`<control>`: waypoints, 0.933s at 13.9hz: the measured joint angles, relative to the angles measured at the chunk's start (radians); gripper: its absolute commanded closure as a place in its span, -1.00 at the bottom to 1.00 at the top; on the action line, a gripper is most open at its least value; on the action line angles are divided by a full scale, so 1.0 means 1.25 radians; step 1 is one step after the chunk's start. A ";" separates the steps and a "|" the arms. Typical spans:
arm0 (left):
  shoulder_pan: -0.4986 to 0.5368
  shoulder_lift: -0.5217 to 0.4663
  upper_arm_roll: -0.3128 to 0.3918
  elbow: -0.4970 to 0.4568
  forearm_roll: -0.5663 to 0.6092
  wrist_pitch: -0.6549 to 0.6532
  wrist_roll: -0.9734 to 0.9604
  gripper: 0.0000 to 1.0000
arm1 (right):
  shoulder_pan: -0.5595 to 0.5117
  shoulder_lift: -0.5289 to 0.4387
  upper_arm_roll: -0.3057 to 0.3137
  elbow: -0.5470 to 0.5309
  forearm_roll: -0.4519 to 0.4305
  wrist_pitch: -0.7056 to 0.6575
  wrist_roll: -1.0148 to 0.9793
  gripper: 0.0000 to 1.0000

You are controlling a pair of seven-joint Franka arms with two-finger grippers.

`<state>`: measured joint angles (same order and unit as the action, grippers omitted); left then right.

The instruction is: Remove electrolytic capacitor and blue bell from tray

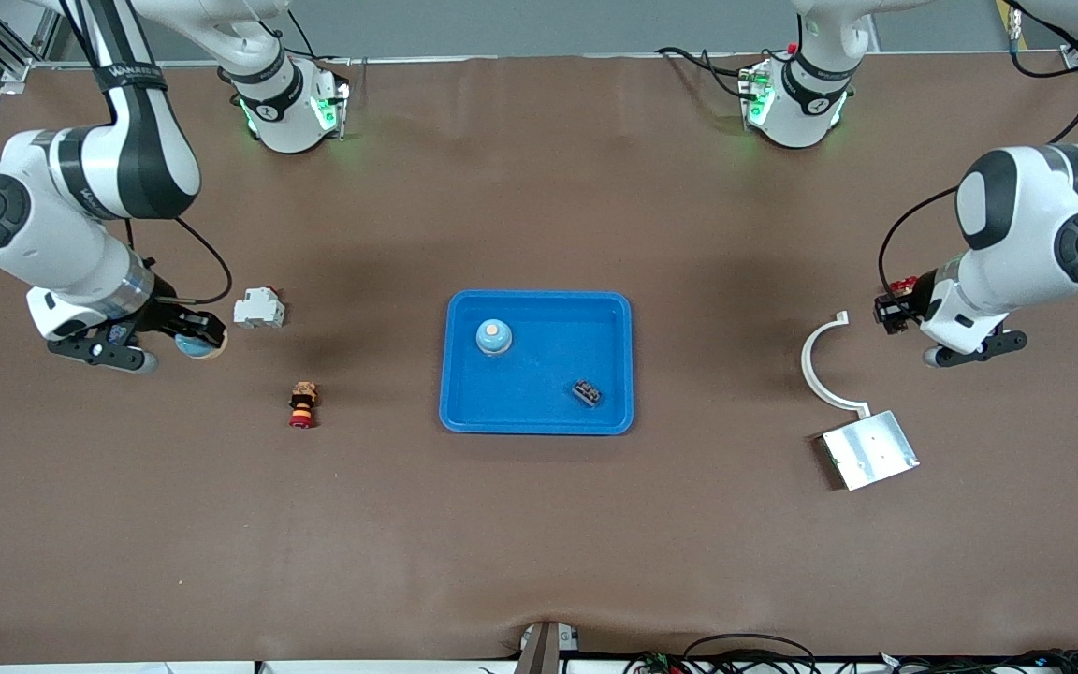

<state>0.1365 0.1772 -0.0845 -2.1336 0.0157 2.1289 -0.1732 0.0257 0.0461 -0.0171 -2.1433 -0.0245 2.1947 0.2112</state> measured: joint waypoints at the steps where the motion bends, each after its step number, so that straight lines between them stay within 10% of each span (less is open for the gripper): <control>1: 0.011 0.019 0.000 0.000 0.000 0.019 0.013 1.00 | -0.014 -0.011 0.000 -0.020 0.000 0.007 -0.025 1.00; 13: 0.039 0.213 -0.003 0.059 0.047 0.153 0.027 1.00 | -0.128 -0.063 -0.001 -0.172 0.000 0.119 -0.206 1.00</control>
<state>0.1848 0.4432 -0.0887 -2.0601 0.0745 2.3203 -0.1397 -0.1349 -0.0321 -0.0180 -2.3580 -0.0241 2.3441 -0.0458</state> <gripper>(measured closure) 0.696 0.357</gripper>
